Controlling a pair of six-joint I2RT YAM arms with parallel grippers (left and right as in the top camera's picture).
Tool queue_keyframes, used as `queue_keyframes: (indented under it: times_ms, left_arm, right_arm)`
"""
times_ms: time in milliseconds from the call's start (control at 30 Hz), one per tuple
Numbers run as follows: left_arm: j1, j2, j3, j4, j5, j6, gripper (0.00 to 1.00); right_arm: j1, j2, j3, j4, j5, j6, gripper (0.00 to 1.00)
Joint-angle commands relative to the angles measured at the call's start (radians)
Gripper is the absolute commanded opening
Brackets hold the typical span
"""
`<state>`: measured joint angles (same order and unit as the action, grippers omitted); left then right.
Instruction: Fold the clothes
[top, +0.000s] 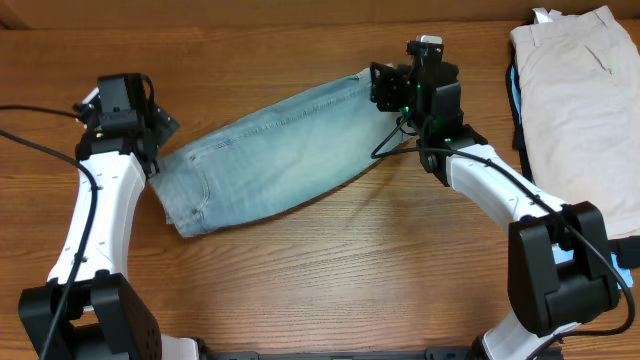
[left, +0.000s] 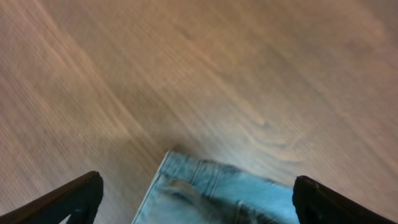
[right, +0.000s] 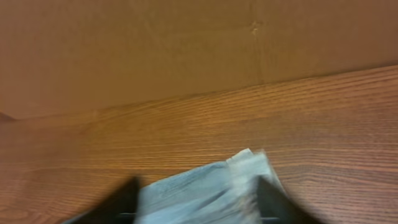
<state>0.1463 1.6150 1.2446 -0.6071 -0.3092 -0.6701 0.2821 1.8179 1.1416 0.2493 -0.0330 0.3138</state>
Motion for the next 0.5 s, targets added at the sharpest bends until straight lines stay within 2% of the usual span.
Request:
queue_keyframes:
  times_ms: [0, 133, 267, 367, 467]
  left_arm:
    - [0.005, -0.014, 0.089, -0.040, -0.003, 0.073, 1.00]
    - [0.006, -0.014, 0.236, -0.249, 0.007, 0.074, 1.00]
    - [0.005, -0.014, 0.360, -0.483, 0.115, 0.118, 1.00]
    - [0.004, -0.014, 0.381, -0.591, 0.193, 0.125, 1.00]
    - [0.004, -0.012, 0.366, -0.634, 0.232, 0.153, 1.00]
  right_arm:
    - [-0.007, 0.002, 0.018, 0.005, 0.025, -0.005, 1.00]
    - [-0.033, -0.019, 0.018, -0.093, 0.024, -0.004, 1.00]
    - [-0.061, -0.048, 0.018, -0.230, 0.023, -0.004, 1.00]
    - [-0.076, -0.053, 0.018, -0.338, -0.019, -0.023, 1.00]
    - [-0.080, -0.040, 0.017, -0.435, -0.072, -0.115, 1.00]
